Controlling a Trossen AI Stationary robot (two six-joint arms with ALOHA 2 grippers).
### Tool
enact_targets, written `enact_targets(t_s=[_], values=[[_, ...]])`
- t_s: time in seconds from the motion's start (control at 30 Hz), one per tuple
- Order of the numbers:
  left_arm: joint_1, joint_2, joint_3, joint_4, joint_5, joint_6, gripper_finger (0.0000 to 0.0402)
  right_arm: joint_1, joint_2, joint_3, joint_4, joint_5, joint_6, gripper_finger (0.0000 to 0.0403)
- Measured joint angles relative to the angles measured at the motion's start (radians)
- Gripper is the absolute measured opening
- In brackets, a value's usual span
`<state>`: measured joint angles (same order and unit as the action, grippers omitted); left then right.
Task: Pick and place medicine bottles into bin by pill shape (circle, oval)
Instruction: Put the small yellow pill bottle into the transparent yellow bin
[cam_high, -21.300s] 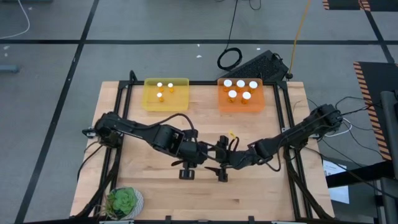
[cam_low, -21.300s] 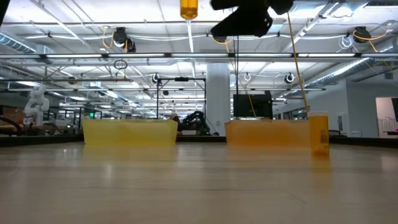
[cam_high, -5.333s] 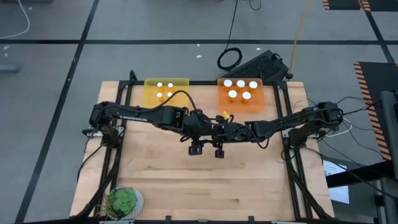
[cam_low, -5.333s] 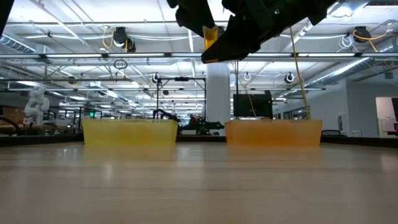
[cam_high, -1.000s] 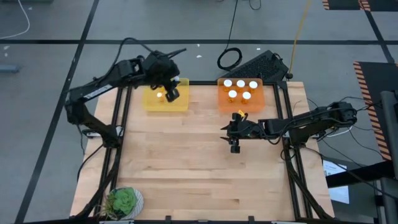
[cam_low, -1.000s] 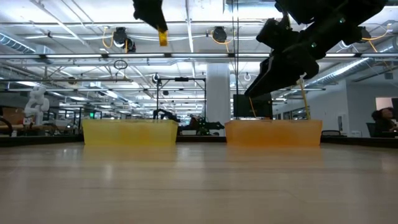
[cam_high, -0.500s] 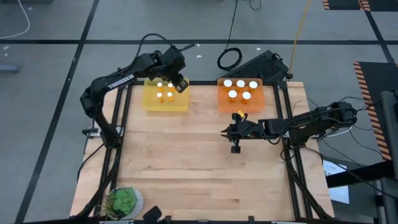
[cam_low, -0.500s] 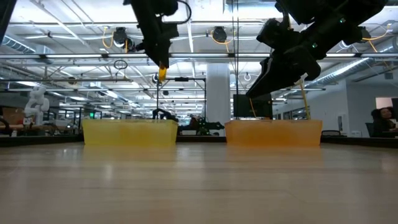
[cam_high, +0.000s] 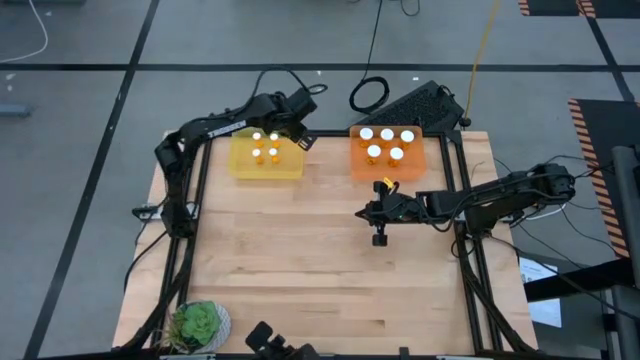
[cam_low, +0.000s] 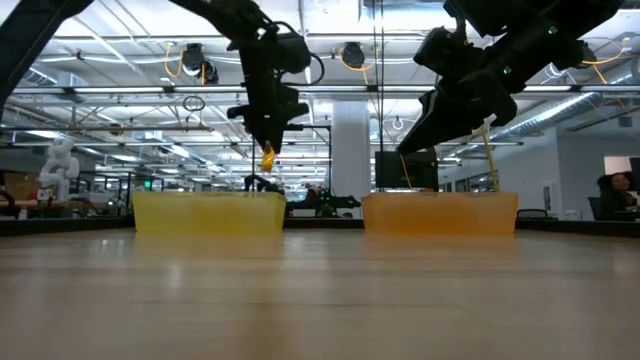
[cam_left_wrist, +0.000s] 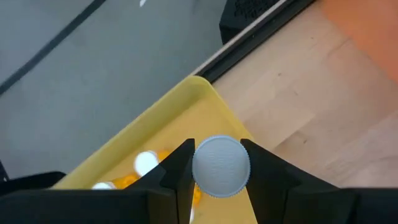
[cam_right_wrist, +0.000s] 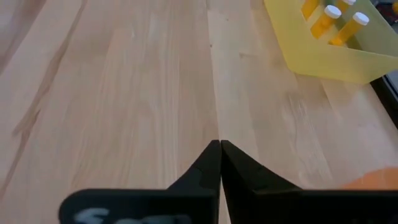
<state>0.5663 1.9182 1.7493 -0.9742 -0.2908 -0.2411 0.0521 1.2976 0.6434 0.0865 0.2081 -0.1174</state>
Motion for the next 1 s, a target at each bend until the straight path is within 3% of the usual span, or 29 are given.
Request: enact_targets(t_s=[0.5,0.8,1.0], values=[[0.007,0.022,-0.301,0.381,0.003,-0.077,0.0122,0.0,-0.015,0.0,-0.067,-0.003,0.004,0.0003],[0.008,0.024,-0.388,0.461,-0.009,-0.103,0.0122,0.0,-0.015,0.0,-0.058,-0.003,0.004,0.0003],[0.008,0.024,-0.427,0.498,-0.073,-0.134,0.0122,0.0,-0.015,0.0,-0.058,-0.003,0.004,0.0004]])
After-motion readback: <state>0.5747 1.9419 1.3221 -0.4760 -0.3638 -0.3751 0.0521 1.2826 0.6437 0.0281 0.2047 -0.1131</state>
